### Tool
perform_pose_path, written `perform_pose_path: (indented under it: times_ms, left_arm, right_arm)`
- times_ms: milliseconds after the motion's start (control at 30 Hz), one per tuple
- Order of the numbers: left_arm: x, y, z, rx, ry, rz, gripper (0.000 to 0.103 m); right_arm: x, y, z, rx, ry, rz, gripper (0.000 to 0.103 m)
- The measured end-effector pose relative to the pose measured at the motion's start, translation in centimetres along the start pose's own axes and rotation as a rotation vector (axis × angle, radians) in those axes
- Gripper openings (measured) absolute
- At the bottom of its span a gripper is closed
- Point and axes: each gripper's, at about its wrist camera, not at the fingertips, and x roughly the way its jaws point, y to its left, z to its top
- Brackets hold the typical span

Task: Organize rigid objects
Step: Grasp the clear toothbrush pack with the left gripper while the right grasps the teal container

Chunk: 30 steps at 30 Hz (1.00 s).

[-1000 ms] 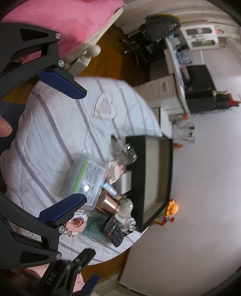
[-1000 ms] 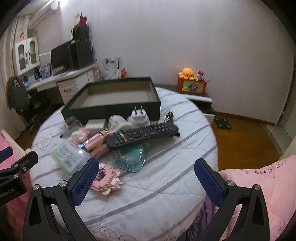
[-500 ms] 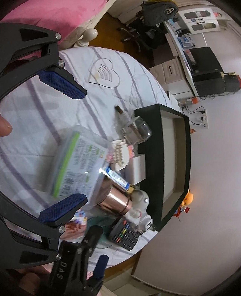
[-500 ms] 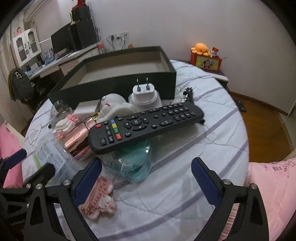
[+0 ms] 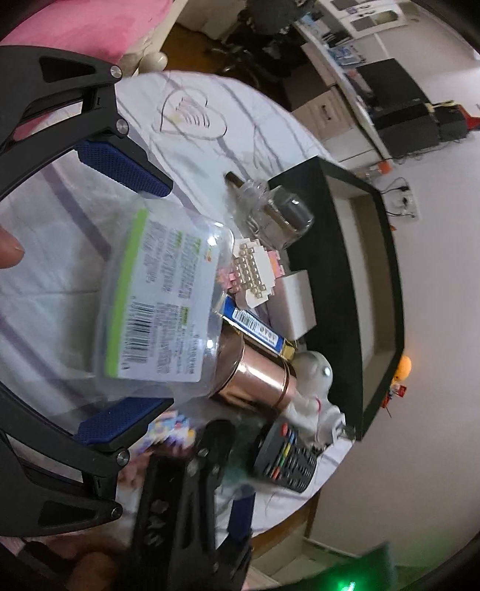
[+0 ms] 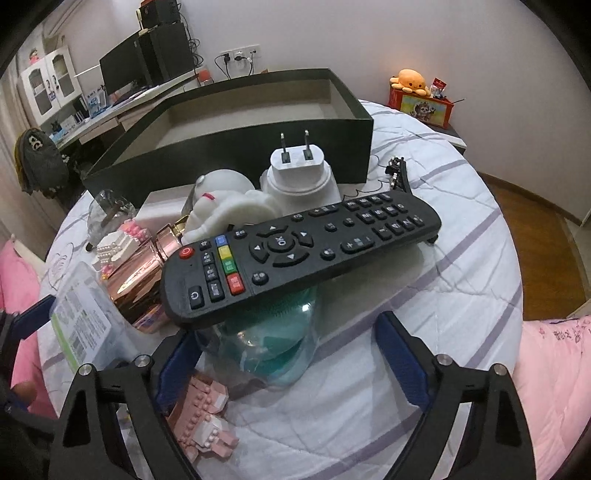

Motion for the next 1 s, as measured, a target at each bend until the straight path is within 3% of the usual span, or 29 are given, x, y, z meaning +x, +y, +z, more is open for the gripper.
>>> perform_pose_path:
  times_ms: [100,200,533,1000]
  left_arm:
    - [0.9,0.6,0.0,-0.022,0.015,-0.009,0.103]
    - [1.3,1.5,-0.3,-0.051,0.032,-0.051,0.096]
    - [0.7,2.3,-0.3,-0.079,0.058,-0.047,0.095]
    - [-2.8,4.3,0.2,-0.127,0.01,-0.002,0.095]
  right_arm:
    - [0.0,0.3,0.0,-0.013,-0.005,0.007,0.08]
    - [-0.3,0.5,-0.1,-0.024,-0.014,0.03,0.063]
    - [-1.3,-0.2,-0.4,0.001,-0.021,0.087,0.062]
    - [-4.7,0.5,-0.9,-0.014,-0.048,0.164,0.06]
